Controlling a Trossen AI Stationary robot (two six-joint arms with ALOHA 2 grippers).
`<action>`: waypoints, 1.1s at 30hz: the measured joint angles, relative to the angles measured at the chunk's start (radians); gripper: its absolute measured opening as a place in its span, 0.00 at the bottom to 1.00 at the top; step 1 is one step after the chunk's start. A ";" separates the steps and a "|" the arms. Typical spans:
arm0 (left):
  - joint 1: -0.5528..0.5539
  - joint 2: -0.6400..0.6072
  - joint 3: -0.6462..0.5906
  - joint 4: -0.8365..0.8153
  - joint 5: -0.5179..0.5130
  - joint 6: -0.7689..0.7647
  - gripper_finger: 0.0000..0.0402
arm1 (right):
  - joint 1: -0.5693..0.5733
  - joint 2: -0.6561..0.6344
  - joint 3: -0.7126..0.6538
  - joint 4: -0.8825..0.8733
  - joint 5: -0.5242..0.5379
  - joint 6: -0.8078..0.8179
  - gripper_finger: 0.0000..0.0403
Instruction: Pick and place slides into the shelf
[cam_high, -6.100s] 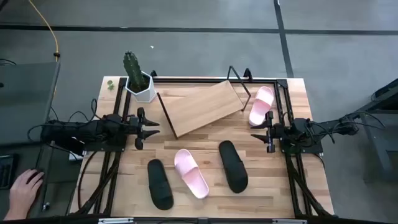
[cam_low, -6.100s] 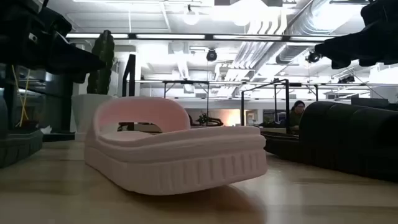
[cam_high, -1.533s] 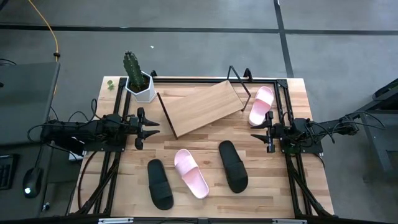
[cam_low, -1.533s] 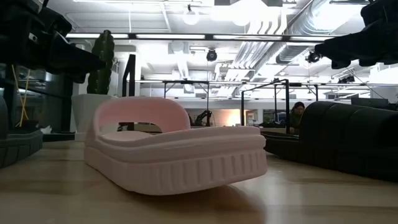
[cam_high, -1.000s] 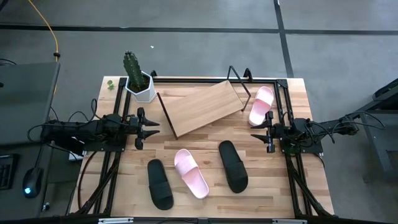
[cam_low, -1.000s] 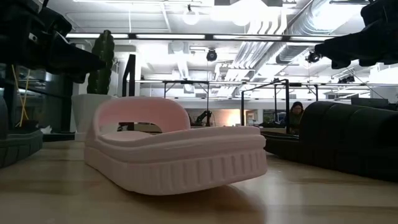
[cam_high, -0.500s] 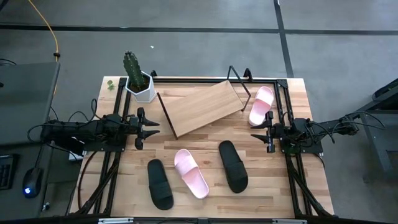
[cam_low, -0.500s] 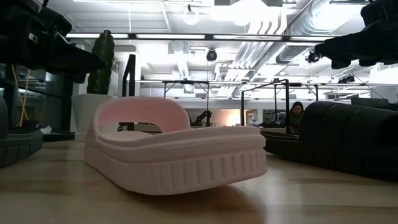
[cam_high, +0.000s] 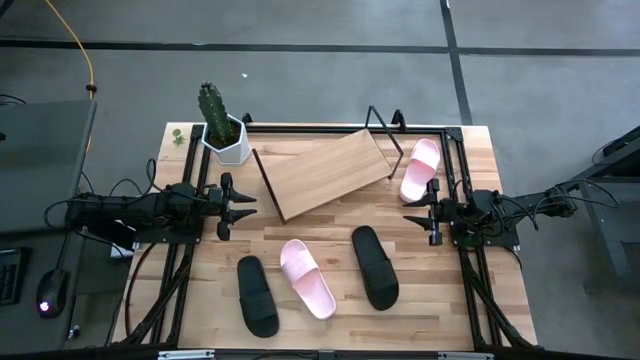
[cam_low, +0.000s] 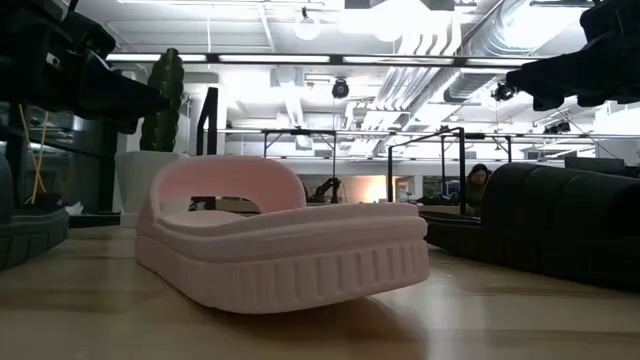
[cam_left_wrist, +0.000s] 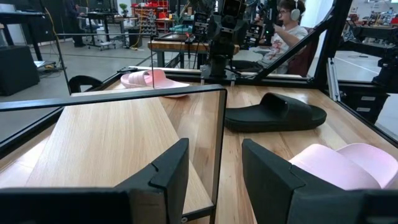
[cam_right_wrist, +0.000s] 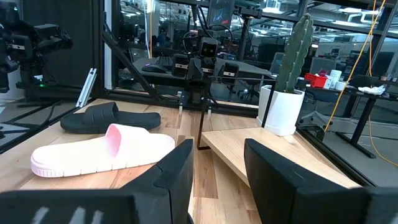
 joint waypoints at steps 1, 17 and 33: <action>0.000 0.000 0.000 0.000 0.000 0.000 0.33 | 0.000 0.000 0.000 0.000 0.000 0.000 0.33; 0.000 0.000 0.000 0.013 0.000 0.000 0.33 | 0.000 0.000 0.000 0.000 0.000 -0.074 0.33; 0.000 0.000 0.000 0.037 0.004 -0.063 0.33 | 0.000 0.000 0.000 0.002 -0.025 -0.116 0.33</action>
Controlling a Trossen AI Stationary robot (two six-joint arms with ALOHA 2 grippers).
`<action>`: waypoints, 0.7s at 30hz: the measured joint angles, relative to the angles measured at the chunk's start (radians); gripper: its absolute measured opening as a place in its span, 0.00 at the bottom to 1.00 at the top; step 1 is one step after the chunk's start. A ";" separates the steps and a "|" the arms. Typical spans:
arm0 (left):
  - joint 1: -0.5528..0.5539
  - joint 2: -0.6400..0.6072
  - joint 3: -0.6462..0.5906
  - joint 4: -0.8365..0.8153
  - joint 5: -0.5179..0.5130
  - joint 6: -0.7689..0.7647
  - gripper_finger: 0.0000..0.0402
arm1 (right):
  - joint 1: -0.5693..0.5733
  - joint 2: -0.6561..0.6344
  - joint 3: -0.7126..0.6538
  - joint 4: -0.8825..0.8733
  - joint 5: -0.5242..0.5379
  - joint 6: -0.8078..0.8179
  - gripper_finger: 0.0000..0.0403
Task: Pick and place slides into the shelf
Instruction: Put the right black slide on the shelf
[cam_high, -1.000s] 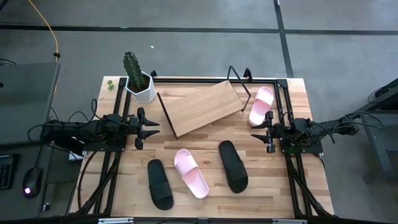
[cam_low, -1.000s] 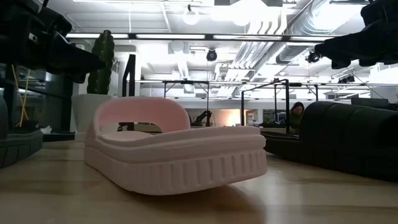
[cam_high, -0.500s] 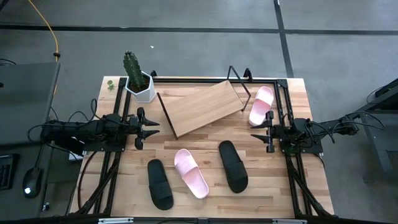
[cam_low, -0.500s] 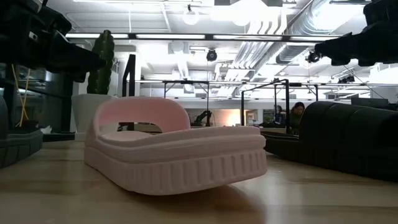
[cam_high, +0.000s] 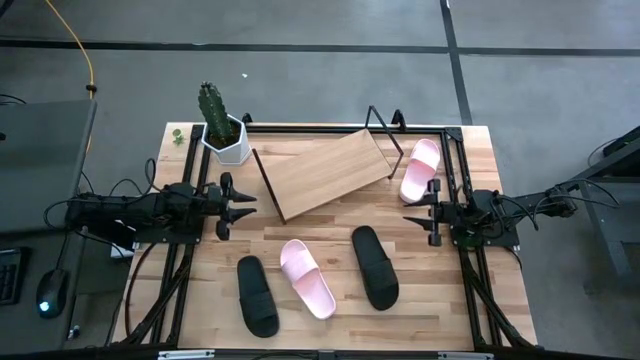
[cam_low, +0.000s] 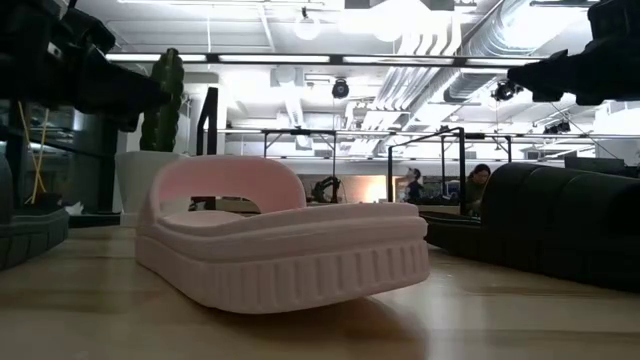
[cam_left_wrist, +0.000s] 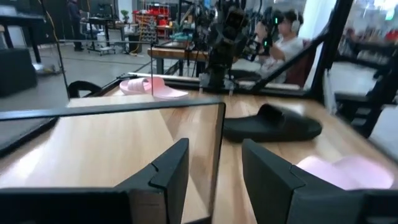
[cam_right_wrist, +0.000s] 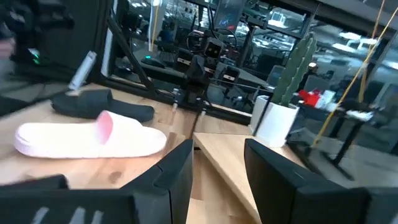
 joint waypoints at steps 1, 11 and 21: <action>0.000 0.000 0.000 0.002 0.003 -0.034 0.33 | 0.000 0.000 0.000 0.000 -0.006 0.029 0.33; 0.000 0.000 0.000 0.001 0.002 -0.127 0.33 | 0.000 0.000 0.000 -0.001 -0.013 0.197 0.33; 0.000 0.000 0.000 -0.008 0.029 -0.220 0.33 | 0.000 0.000 0.000 0.022 -0.019 0.196 0.33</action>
